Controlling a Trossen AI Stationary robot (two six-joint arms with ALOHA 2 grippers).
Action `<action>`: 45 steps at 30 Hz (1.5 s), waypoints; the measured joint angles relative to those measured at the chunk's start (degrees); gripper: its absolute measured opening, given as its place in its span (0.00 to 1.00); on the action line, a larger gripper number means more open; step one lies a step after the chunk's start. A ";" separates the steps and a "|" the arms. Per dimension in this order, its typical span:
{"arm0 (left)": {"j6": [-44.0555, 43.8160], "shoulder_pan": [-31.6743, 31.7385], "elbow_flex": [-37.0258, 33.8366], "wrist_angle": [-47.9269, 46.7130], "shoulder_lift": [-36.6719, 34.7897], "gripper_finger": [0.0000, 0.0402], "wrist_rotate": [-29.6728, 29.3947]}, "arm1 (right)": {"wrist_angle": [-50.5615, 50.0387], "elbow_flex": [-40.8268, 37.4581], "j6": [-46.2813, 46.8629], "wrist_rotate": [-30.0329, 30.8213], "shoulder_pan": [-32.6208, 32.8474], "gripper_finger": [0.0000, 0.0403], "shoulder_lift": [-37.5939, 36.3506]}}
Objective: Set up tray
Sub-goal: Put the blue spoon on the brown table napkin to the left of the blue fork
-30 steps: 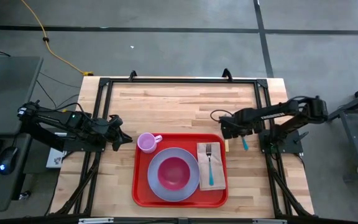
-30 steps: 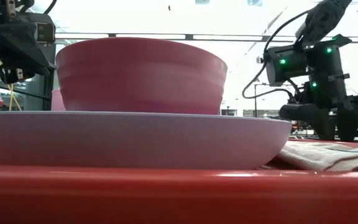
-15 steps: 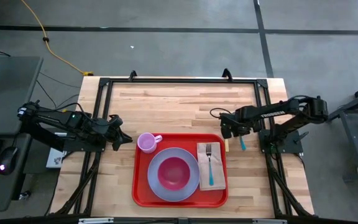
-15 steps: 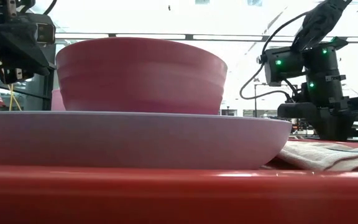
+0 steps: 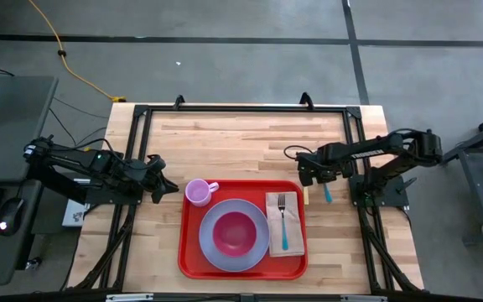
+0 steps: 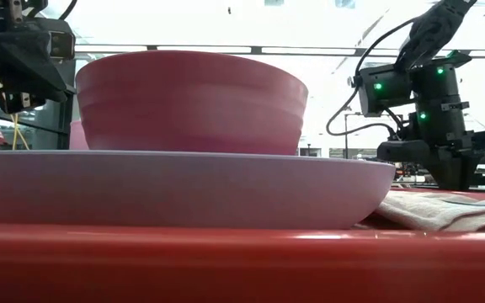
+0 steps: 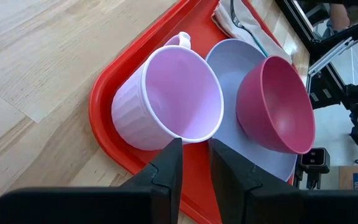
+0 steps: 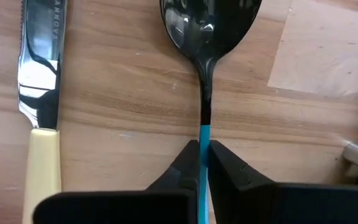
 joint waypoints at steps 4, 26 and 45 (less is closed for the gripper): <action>0.00 0.02 0.02 0.00 0.00 0.28 0.00 | -2.09 1.96 0.13 -0.10 0.02 0.01 0.16; 0.00 0.01 0.01 -0.02 0.00 0.28 0.00 | -13.13 18.83 -0.12 -1.86 0.30 0.00 0.15; 1.53 0.00 0.01 -0.02 0.02 0.28 -0.87 | -7.56 27.23 21.99 -5.57 17.09 0.00 0.26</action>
